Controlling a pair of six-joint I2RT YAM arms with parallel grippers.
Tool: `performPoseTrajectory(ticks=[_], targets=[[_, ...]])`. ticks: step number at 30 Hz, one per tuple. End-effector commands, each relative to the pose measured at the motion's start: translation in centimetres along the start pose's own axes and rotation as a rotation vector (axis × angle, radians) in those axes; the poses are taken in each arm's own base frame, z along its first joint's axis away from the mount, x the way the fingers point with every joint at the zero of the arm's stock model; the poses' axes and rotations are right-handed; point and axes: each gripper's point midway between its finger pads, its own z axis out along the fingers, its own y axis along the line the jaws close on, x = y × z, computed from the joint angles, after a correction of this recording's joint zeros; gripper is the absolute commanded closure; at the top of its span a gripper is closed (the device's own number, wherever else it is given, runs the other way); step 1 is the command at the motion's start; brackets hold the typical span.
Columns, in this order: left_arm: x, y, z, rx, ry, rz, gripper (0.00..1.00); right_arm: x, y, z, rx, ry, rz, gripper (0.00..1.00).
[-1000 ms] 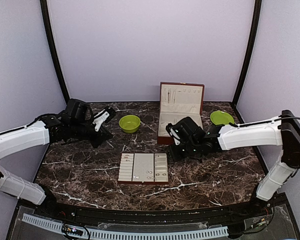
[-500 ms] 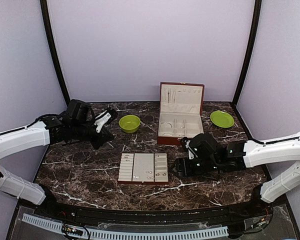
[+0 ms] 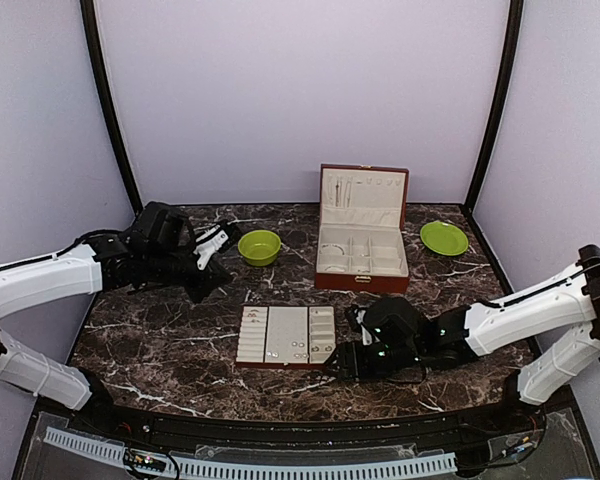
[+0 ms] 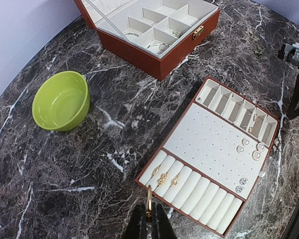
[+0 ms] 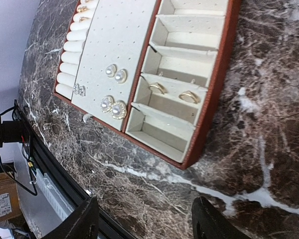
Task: Organize the mixed jewelry
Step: Adjust the compartment layer at the center of the board.
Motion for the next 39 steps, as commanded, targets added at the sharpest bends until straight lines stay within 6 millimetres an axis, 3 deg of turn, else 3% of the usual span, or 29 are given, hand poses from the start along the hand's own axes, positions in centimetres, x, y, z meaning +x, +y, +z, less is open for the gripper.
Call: performPoseTrajectory(ticks=[1, 6, 14, 30, 39], targets=[[0.4, -0.2, 0.3, -0.005, 0.011, 0.026, 1.0, -0.4, 3.8, 1.1, -0.11, 0.003, -0.023, 0.37], [0.4, -0.3, 0.3, -0.005, 0.012, 0.03, 1.0, -0.8, 3.9, 2.1, -0.076, 0.006, -0.044, 0.37], [0.5, -0.3, 0.3, -0.012, 0.016, 0.035, 1.0, -1.7, 1.3, 3.1, 0.008, -0.023, -0.005, 0.39], [0.6, -0.5, 0.5, -0.01, 0.024, 0.042, 1.0, -8.5, -2.7, 4.4, 0.058, -0.15, 0.026, 0.38], [0.6, -0.9, 0.5, -0.006, 0.025, 0.048, 1.0, -10.8, -2.4, 4.3, 0.099, -0.166, -0.02, 0.39]])
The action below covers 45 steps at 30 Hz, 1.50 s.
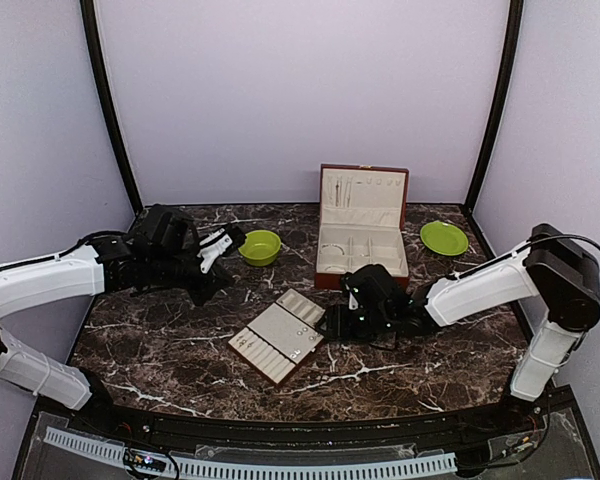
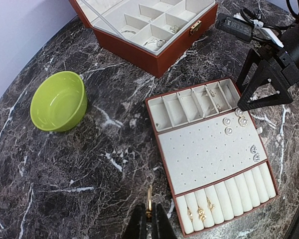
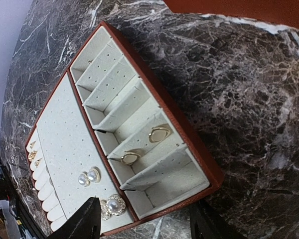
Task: Organize the mixed jewelry
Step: Adjust the compartment layer at the center of the board, then place the ring in the ring tray.
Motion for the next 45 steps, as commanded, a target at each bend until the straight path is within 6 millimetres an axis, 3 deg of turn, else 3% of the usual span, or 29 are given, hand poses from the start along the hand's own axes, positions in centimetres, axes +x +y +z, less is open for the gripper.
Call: performPoseTrajectory(ticks=[1, 17, 29, 45], targets=[[0.4, -0.3, 0.1, 0.003, 0.007, 0.015, 1.0, -1.6, 1.0, -0.6, 0.004, -0.031, -0.049, 0.39], [1.4, -2.2, 1.4, 0.068, 0.088, -0.108, 1.0, -4.0, -0.2, -6.7, 0.078, -0.152, -0.041, 0.38], [6.7, -4.4, 1.5, 0.123, 0.334, -0.418, 1.0, -6.7, -3.9, -12.3, 0.109, -0.281, -0.033, 0.27], [8.8, -6.7, 1.9, 0.12, 0.518, -0.461, 1.0, -6.2, -4.8, -12.6, 0.086, -0.293, -0.016, 0.27]])
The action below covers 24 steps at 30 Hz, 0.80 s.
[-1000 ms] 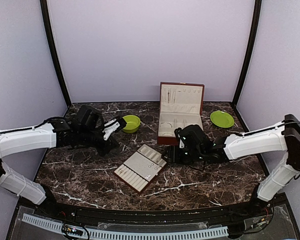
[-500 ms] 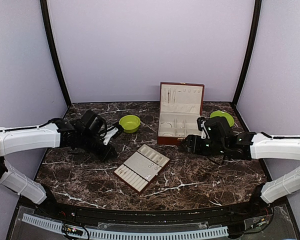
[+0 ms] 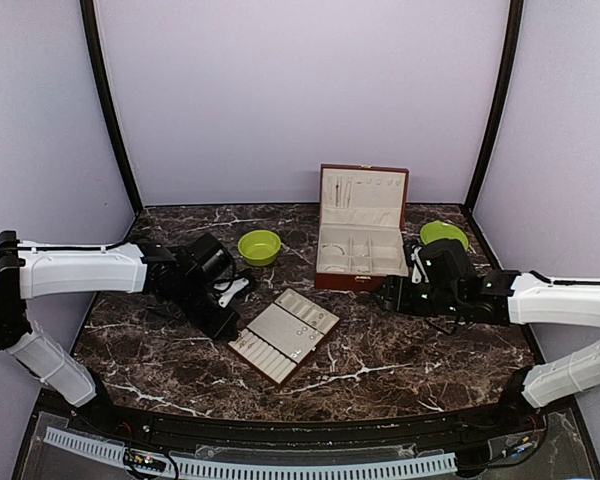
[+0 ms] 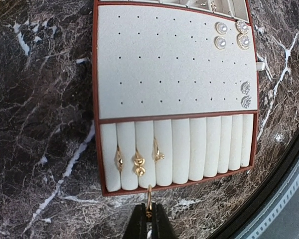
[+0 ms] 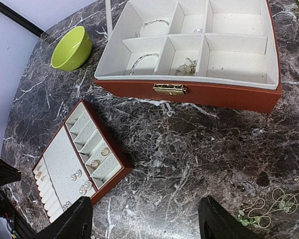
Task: Organize the mixed jewelry
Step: Place the ring in the ring tray.
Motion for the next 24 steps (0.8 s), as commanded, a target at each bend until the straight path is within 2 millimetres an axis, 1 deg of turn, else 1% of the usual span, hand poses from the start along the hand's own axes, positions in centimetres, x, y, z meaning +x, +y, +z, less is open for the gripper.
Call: performPoseTrajectory(ticks=[1, 7, 11, 19, 24], targets=[[0.7, -0.3, -0.6, -0.003, 0.016, -0.061, 1.0, -0.2, 0.2, 0.0, -0.03, -0.019, 0.014, 0.27], [-0.3, -1.5, -0.4, 0.041, -0.02, -0.1, 1.0, 0.4, 0.3, 0.6, -0.04, 0.002, 0.024, 0.27], [-0.8, -2.1, 0.3, 0.058, -0.021, -0.092, 1.0, 0.5, 0.3, 0.8, -0.039, 0.007, 0.025, 0.27], [-0.7, -2.9, 1.6, 0.052, 0.015, -0.061, 1.0, 0.8, 0.0, 1.0, -0.032, 0.013, 0.029, 0.27], [-0.6, -2.9, 2.1, 0.041, 0.03, -0.053, 1.0, 1.0, -0.1, 1.0, -0.033, 0.016, 0.034, 0.27]])
